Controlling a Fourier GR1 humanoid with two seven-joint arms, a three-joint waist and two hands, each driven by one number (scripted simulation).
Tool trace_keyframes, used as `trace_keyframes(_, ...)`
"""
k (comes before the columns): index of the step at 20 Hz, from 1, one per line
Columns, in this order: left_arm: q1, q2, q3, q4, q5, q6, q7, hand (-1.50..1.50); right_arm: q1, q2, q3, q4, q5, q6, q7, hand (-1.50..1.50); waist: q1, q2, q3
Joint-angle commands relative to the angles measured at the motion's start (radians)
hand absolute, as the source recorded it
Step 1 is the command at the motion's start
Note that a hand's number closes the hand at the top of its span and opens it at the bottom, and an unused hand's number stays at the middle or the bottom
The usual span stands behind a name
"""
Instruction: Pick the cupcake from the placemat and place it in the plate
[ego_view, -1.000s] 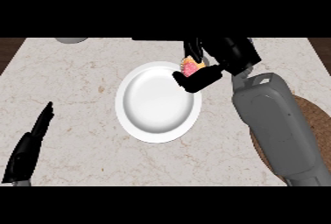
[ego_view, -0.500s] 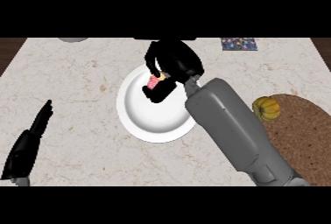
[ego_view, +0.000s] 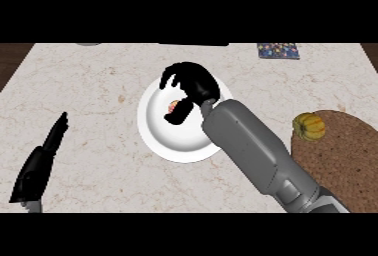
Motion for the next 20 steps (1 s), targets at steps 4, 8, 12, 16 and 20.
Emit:
trace_keyframes(4, 0.008, -0.015, 0.006, -0.016, -0.01, 0.014, 0.016, 0.0, -0.038, 0.002, 0.03, 0.065, -0.167, -0.146, -0.079, -1.5, -0.007, -0.002, 0.0)
trace_keyframes(8, -0.018, 0.025, 0.049, -0.007, 0.023, -0.013, 0.031, 0.0, -0.031, 0.002, -0.116, 0.038, -0.229, -0.224, -0.168, -1.5, -0.019, -0.003, 0.001)
trace_keyframes(12, 0.028, 0.016, 0.057, 0.043, 0.026, -0.016, -0.047, 0.0, -0.027, -0.023, -0.211, 0.038, -0.241, -0.267, -0.132, -1.5, -0.033, -0.005, 0.0)
trace_keyframes(16, 0.019, 0.023, 0.067, 0.009, 0.04, -0.028, 0.003, 0.0, 0.044, -0.115, -0.339, -0.001, -0.363, -0.174, -0.264, -1.5, -0.037, -0.003, 0.001)
trace_keyframes(20, 0.04, 0.0, 0.044, -0.009, 0.02, -0.014, -0.026, 0.0, 0.114, -0.2, -0.443, 0.02, -0.458, -0.05, -0.394, -1.5, -0.036, -0.003, 0.001)
